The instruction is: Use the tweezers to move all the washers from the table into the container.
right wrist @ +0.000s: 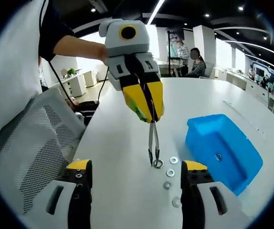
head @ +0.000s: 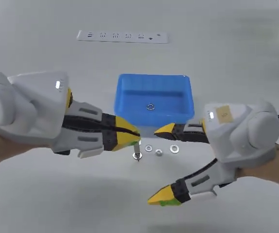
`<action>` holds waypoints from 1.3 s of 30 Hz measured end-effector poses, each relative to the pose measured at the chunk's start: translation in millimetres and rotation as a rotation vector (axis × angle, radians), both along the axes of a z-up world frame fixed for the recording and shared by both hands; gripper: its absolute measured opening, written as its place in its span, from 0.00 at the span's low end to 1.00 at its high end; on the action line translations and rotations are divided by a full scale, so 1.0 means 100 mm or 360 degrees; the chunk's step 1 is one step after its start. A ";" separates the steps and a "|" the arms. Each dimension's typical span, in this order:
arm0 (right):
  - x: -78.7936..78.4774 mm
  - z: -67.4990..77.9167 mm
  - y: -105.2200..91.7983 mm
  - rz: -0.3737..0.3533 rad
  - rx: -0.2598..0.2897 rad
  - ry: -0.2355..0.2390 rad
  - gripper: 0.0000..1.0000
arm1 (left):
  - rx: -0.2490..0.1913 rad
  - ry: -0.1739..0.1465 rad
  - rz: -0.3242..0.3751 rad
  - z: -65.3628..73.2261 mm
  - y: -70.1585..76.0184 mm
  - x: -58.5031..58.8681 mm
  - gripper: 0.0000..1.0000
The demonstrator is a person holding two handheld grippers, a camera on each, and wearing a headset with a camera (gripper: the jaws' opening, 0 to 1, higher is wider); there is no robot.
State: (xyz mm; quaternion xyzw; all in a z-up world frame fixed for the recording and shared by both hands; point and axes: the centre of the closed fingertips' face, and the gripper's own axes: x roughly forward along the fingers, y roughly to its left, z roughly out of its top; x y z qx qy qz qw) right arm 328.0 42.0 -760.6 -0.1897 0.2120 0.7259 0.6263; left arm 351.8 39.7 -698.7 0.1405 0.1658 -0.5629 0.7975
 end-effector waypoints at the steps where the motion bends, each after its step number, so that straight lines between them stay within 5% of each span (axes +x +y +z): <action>1: 0.01 -0.01 0.02 0.0011 -0.0015 -0.0007 0.69 | 0.0003 0.0004 -0.0003 0.00 0.00 0.00 0.05; 5: 0.05 -0.09 0.11 0.0044 -0.0049 -0.0029 0.54 | 0.0012 0.0010 -0.0020 -0.01 0.00 -0.02 0.05; 20: 0.16 -0.14 0.27 0.0066 -0.0060 -0.0118 0.24 | 0.0009 0.0030 -0.0014 -0.02 -0.01 0.00 0.05; 32: 0.19 -0.15 0.28 0.0066 -0.0076 -0.0135 0.12 | 0.0015 0.0040 0.0003 -0.03 0.02 0.02 0.05; 39: 0.17 -0.15 0.26 0.0097 -0.0078 -0.0205 0.10 | 0.0013 0.0051 0.0010 -0.03 -0.02 0.00 0.05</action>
